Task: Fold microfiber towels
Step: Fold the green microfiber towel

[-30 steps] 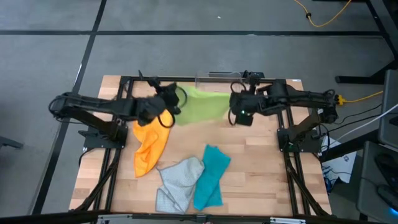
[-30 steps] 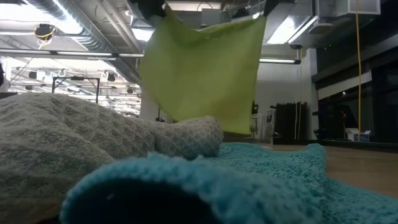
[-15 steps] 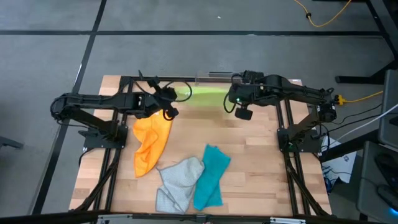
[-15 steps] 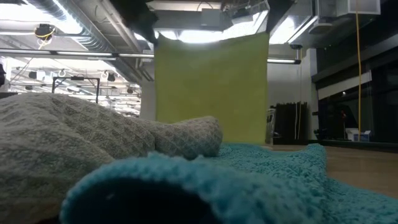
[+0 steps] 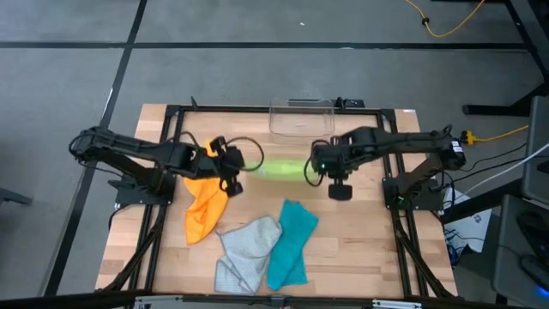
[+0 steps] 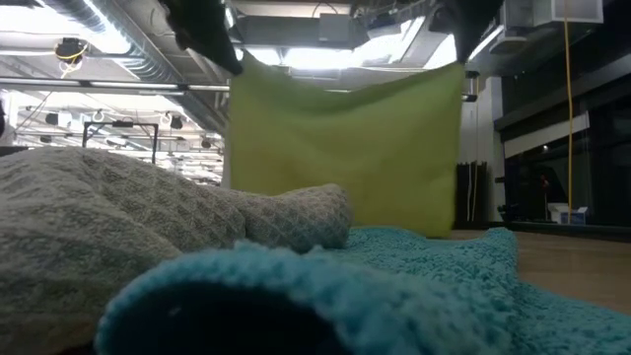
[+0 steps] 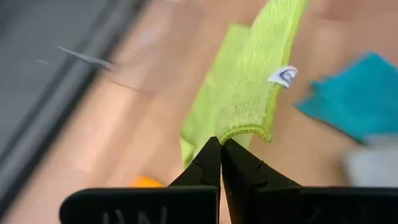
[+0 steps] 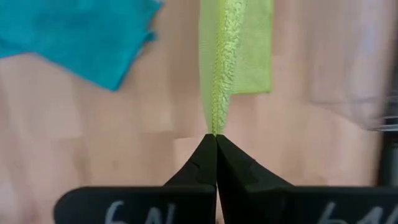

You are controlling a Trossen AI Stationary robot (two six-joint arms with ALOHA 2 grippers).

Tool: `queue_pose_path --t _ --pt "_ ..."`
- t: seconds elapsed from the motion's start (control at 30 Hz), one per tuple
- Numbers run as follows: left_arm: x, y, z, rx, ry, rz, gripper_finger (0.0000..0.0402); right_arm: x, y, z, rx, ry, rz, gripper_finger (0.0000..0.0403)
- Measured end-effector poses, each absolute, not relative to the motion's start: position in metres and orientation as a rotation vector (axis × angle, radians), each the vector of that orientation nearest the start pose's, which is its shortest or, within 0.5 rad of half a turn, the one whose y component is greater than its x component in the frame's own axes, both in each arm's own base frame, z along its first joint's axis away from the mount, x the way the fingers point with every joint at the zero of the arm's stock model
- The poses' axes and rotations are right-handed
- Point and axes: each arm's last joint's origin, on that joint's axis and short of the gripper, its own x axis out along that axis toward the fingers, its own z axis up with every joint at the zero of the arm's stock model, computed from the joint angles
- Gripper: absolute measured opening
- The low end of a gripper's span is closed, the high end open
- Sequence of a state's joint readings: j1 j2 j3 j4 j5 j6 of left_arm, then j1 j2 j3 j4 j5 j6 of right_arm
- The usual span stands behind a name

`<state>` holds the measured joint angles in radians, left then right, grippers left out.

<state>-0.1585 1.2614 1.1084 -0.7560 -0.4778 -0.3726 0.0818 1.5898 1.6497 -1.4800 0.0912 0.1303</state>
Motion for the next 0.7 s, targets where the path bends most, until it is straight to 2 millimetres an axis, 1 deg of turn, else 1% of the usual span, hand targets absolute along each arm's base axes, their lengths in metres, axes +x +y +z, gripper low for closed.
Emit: queue_pose_path --t 0.07,0.17,0.3,0.43,0.57,0.7 --pt "0.252 -0.037 0.298 -0.111 0.814 0.406 0.0000 0.280 0.028 0.339 -0.005 1.421 -0.082 0.0000" --pt "0.259 -0.055 0.283 -0.162 0.866 0.366 0.0000 0.281 0.040 0.325 -0.005 1.435 -0.076 0.0000" --pt "0.269 -0.080 0.261 -0.192 0.928 0.357 0.0000 0.279 0.054 0.302 0.005 1.466 -0.065 0.0000" --pt "0.278 -0.099 0.239 -0.224 0.973 0.378 0.0000 0.277 0.067 0.277 0.033 1.484 -0.055 0.0000" --pt "0.287 -0.111 0.221 -0.236 0.987 0.380 0.0000 0.274 0.073 0.258 0.045 1.496 -0.048 0.0000" --pt "0.293 -0.113 0.212 -0.233 0.992 0.386 0.0000 0.274 0.074 0.250 0.050 1.491 -0.051 0.0000"
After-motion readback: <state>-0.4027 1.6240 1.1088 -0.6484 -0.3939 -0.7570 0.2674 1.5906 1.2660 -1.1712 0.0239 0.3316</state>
